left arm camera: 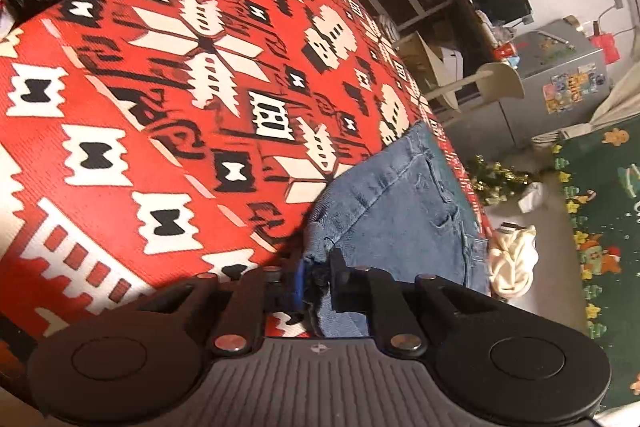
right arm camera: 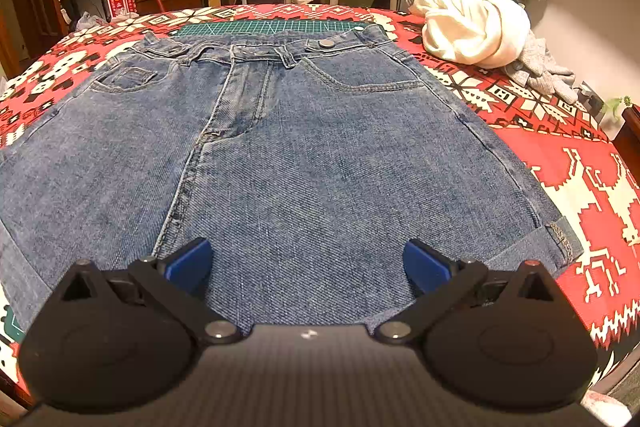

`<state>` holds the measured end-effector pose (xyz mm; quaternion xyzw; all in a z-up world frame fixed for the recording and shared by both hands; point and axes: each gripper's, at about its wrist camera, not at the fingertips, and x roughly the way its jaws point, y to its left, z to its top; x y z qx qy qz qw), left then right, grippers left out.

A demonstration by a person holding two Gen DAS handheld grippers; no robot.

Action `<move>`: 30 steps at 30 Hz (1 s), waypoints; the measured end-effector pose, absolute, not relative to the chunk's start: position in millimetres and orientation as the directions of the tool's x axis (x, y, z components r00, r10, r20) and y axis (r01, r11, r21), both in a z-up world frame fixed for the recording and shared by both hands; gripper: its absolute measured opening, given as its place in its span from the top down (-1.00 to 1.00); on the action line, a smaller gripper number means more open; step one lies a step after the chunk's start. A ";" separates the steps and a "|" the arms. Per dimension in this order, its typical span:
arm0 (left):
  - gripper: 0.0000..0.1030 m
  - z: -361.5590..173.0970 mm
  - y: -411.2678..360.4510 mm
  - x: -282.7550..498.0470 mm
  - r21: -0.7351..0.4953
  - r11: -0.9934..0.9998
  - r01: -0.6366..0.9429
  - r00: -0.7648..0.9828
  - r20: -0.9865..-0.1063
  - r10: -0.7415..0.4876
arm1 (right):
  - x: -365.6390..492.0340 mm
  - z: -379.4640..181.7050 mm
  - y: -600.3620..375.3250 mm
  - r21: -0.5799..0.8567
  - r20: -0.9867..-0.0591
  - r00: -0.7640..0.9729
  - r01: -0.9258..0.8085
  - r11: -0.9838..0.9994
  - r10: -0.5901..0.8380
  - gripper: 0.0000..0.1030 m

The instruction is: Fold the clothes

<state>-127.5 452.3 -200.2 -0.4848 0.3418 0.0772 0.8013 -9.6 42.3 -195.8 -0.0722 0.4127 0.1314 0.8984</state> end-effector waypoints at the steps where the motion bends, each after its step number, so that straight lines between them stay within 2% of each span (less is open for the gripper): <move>1: 0.81 -197.8 450.4 -127.5 -0.719 0.527 -0.454 0.758 -0.622 -0.196 | -9.1 -195.6 42.5 -0.021 -0.762 0.624 -0.296 0.955 0.176 -0.99; 4: 0.83 -175.4 436.5 -127.2 -0.671 0.618 -0.410 0.779 -0.610 -0.144 | -7.5 -193.6 41.9 -0.016 -0.766 0.617 -0.300 0.954 0.181 -0.95; 8: 0.83 -125.1 398.9 -119.2 -0.589 0.771 -0.241 0.839 -0.526 -0.139 | -9.2 -184.8 37.9 -0.021 -0.755 0.630 -0.297 0.955 0.179 -0.43; 10: 0.83 -105.5 377.8 -109.5 -0.560 0.813 -0.157 0.852 -0.493 -0.175 | -11.8 -175.4 34.4 -0.004 -0.742 0.638 -0.310 0.951 0.205 -0.16; 12: 0.83 -90.9 357.4 -95.2 -0.550 0.832 -0.081 0.855 -0.467 -0.226 | -15.2 -164.8 30.5 0.018 -0.724 0.647 -0.327 0.945 0.237 0.23; 16: 0.83 -82.5 322.8 -66.4 -0.560 0.829 0.014 0.834 -0.451 -0.319 | -30.1 -137.0 26.4 0.092 -0.653 0.663 -0.409 0.908 0.366 0.36; 22: 0.83 -92.5 281.3 -28.5 -0.584 0.807 0.085 0.774 -0.471 -0.422 | -56.0 -101.7 24.4 0.200 -0.538 0.646 -0.526 0.826 0.542 0.37; 30: 0.83 -101.3 230.7 -12.9 -0.598 0.791 0.133 0.698 -0.510 -0.503 | -53.0 -103.1 31.2 0.230 -0.529 0.637 -0.529 0.817 0.561 0.37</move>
